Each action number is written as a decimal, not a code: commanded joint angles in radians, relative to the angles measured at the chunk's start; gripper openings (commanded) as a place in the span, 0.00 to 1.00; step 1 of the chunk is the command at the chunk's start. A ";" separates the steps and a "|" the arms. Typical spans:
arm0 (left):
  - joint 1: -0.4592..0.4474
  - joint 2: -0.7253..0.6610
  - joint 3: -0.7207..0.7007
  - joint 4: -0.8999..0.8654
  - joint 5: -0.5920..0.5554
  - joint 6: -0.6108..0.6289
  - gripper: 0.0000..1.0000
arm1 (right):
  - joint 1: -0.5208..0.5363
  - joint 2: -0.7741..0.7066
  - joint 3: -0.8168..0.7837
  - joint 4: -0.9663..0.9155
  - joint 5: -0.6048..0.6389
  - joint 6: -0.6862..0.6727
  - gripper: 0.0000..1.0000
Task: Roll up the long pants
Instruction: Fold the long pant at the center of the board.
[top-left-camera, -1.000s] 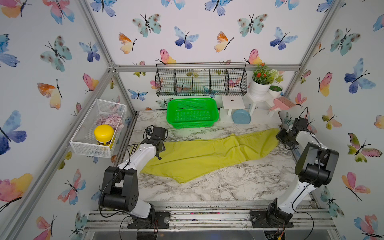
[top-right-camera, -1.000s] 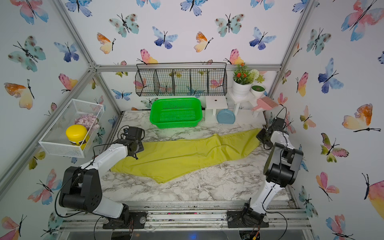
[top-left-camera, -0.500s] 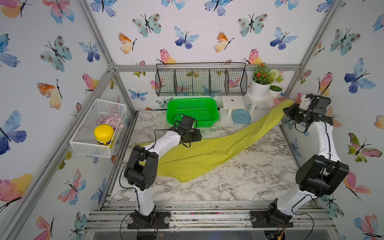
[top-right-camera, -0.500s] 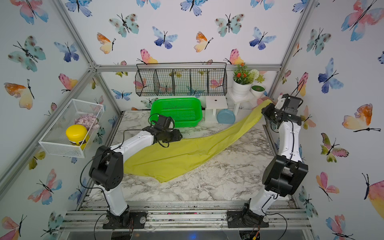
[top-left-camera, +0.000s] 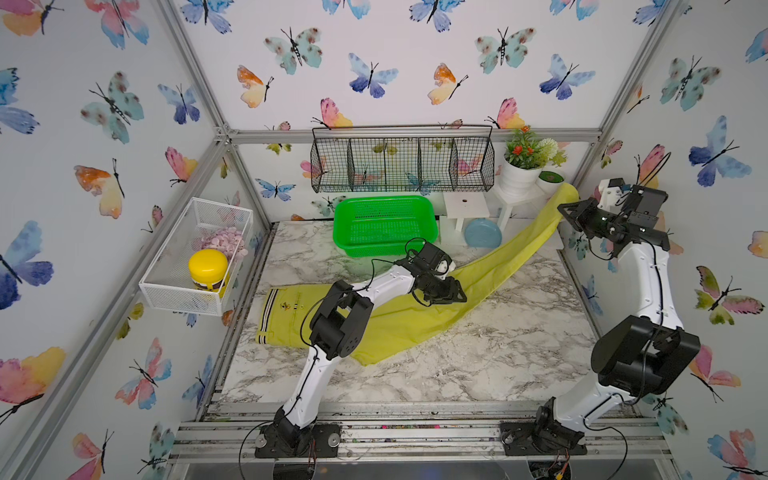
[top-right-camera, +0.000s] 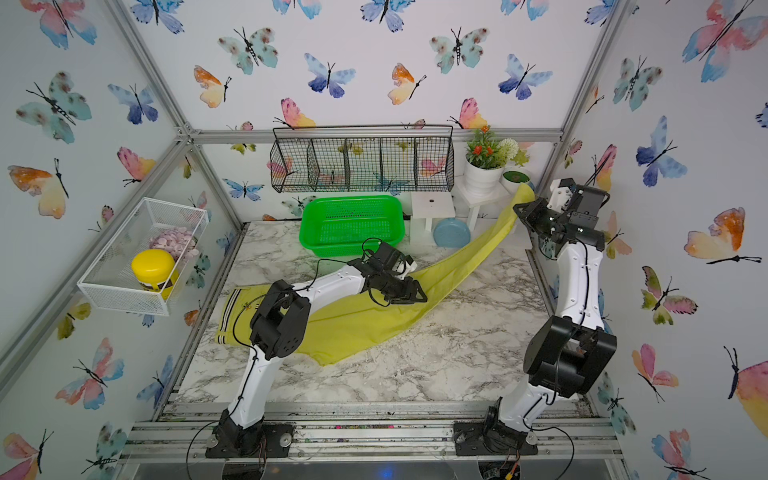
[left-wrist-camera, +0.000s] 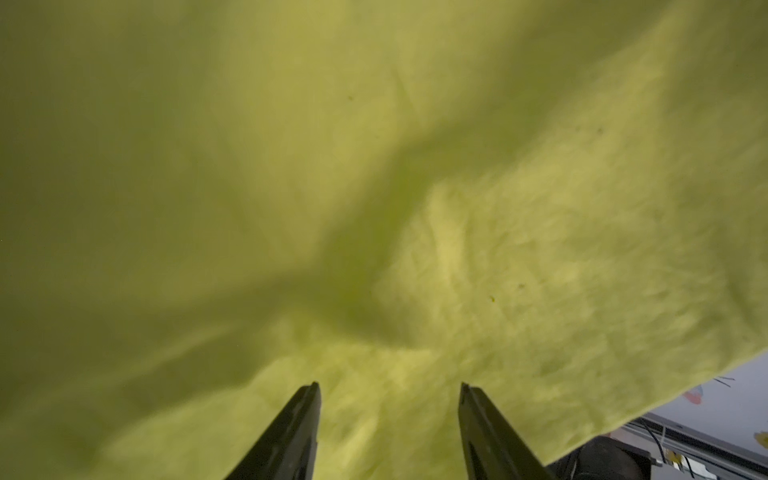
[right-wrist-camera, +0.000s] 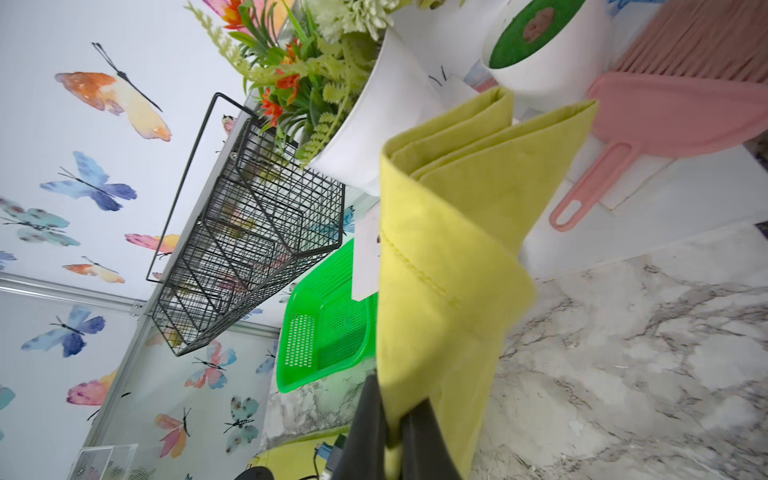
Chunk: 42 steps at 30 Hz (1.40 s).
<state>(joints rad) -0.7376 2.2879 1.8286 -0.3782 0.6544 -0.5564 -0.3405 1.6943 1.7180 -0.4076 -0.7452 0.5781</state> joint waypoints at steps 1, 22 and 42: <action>-0.013 0.109 0.082 -0.060 0.106 -0.011 0.58 | 0.008 -0.049 -0.004 0.132 -0.110 0.084 0.02; -0.053 0.619 0.663 0.607 0.350 -0.542 0.60 | 0.486 -0.116 -0.166 0.718 -0.398 0.571 0.03; 0.201 -0.283 -0.411 0.113 -0.088 0.223 0.61 | 0.689 -0.099 -0.263 0.790 -0.378 0.536 0.03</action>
<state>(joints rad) -0.5648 2.1441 1.5391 -0.1368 0.7033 -0.5076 0.3237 1.5684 1.4456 0.2787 -1.1160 1.0966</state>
